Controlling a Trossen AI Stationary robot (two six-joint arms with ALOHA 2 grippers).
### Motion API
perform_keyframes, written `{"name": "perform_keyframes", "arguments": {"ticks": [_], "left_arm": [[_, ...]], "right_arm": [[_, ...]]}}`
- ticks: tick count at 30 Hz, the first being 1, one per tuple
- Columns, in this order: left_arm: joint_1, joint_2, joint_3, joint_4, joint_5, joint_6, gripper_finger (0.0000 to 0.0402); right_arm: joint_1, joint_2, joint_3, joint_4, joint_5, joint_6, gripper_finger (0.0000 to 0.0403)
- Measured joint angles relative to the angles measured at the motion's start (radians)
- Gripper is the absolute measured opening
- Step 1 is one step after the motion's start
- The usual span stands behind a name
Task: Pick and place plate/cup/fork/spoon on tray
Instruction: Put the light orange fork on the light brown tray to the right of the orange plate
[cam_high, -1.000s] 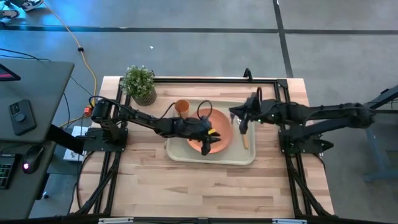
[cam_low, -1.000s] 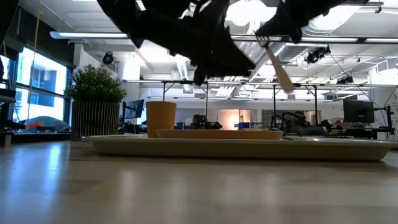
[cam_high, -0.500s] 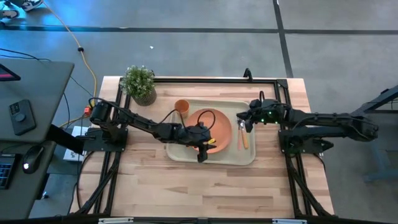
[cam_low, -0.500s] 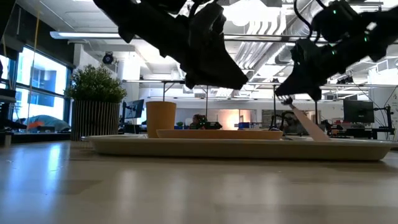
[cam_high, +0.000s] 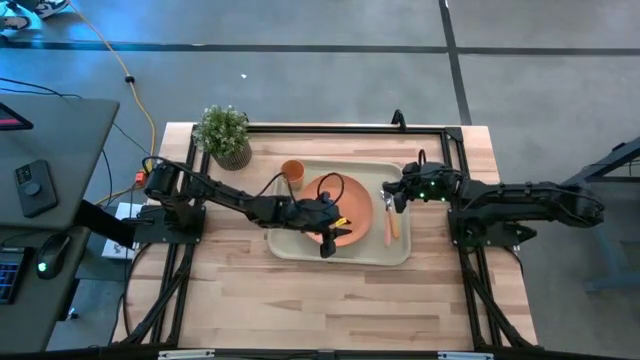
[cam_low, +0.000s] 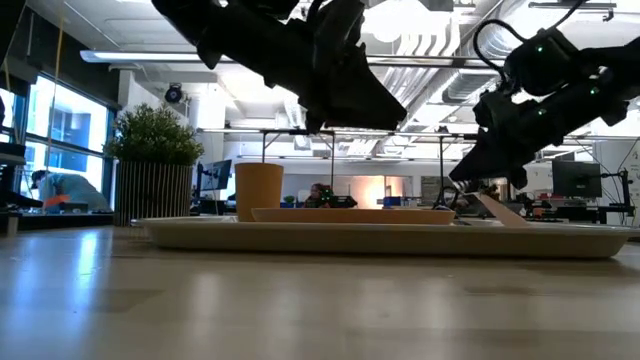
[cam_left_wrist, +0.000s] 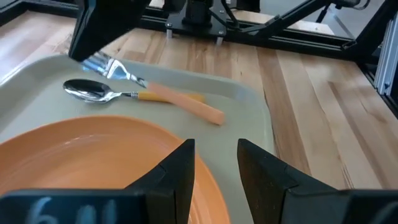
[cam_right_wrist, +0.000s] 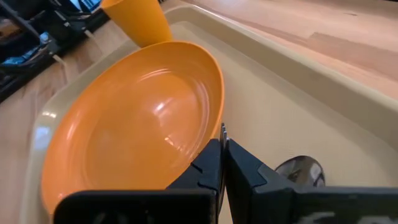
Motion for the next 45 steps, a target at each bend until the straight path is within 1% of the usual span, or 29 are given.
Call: {"name": "perform_keyframes", "arguments": {"ticks": [9, 15, 18, 24, 28, 32, 42, 45], "left_arm": [[0.000, 0.000, 0.000, 0.002, 0.009, 0.030, 0.0113], [0.000, 0.000, 0.000, 0.002, 0.010, 0.032, 0.0113], [0.000, 0.000, 0.000, 0.001, 0.010, 0.032, 0.0113], [-0.001, 0.000, 0.000, -0.007, 0.011, 0.032, 0.0113], [-0.001, 0.000, 0.000, -0.007, 0.011, 0.032, 0.0113], [-0.001, -0.001, 0.000, -0.007, 0.011, 0.032, 0.0113], [-0.001, -0.001, 0.000, -0.008, 0.011, 0.032, 0.0113], [-0.001, -0.001, 0.000, -0.022, 0.011, 0.032, 0.0113]], "right_arm": [[-0.001, 0.180, 0.000, 0.161, -0.003, 0.019, 0.0000], [-0.002, 0.276, 0.000, 0.262, 0.018, 0.038, 0.0000], [-0.001, 0.318, 0.000, 0.305, 0.040, 0.047, 0.0000], [0.014, 0.394, 0.000, 0.321, 0.108, 0.097, 0.0000], [0.031, 0.422, 0.000, 0.372, 0.115, 0.105, 0.0005], [0.041, 0.430, 0.000, 0.407, 0.133, 0.113, 0.0018], [0.041, 0.430, 0.000, 0.401, 0.204, 0.197, 0.0079], [0.041, 0.430, 0.000, 0.401, 0.219, 0.217, 0.0089]]}}
